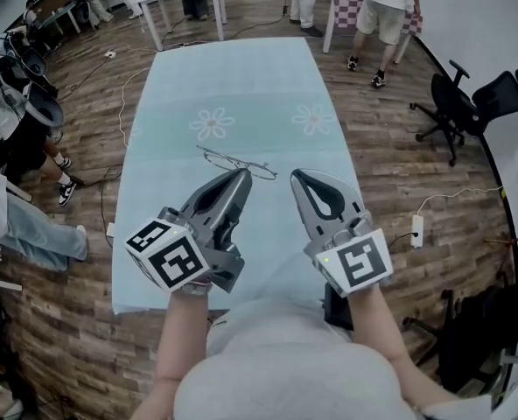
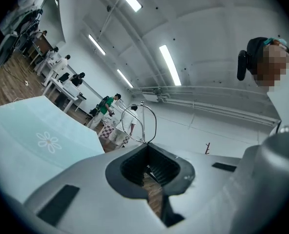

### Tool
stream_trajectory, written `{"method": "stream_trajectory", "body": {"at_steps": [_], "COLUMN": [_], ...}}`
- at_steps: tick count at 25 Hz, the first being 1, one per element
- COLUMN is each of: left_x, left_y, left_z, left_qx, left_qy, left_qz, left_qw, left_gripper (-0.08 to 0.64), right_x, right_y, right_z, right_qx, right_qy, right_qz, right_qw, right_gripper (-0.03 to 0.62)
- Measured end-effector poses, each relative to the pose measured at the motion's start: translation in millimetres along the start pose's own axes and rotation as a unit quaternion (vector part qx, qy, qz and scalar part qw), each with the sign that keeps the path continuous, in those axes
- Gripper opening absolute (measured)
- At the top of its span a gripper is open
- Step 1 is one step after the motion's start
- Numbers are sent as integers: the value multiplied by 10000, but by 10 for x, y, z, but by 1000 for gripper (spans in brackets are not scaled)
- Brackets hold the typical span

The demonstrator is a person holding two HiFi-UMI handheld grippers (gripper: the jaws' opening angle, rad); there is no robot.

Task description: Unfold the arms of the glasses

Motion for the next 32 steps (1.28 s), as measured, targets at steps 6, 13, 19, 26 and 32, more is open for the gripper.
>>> {"method": "stream_trajectory", "body": {"at_steps": [6, 13, 19, 26, 32], "left_x": [20, 38, 55, 32, 34], "left_y": [2, -32, -61, -65, -82], "left_z": [-10, -60, -48, -30, -4], "left_qx": [-583, -1213, -1630, -2158, -2628], "left_qy": [-244, -473, -636, -913, -1127], "left_qz": [-105, -272, -421, -494, -599], "left_qw": [9979, 9911, 9837, 9709, 9564], "left_gripper": [9, 9, 9, 9, 9], "right_x": [-74, -100, -110, -129, -135], "right_y": [-49, -108, -125, -179, -187], "right_z": [28, 49, 62, 42, 21], "right_qx": [-39, -104, -202, -274, -293], "right_qy": [38, 94, 151, 216, 323], "right_qz": [-61, -157, -190, -280, -262], "right_qw": [10000, 9998, 9995, 9990, 9987], "right_gripper": [8, 8, 8, 8, 8]}}
Point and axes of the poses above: the fingertips, and each gripper's own axes: x forward along the fingers, z to its right, y out of its top, the point moved 2 cm from there along -x, backward along the fingers, and after that the axes turned 3 degrees about -z, right-handed, at the moved point
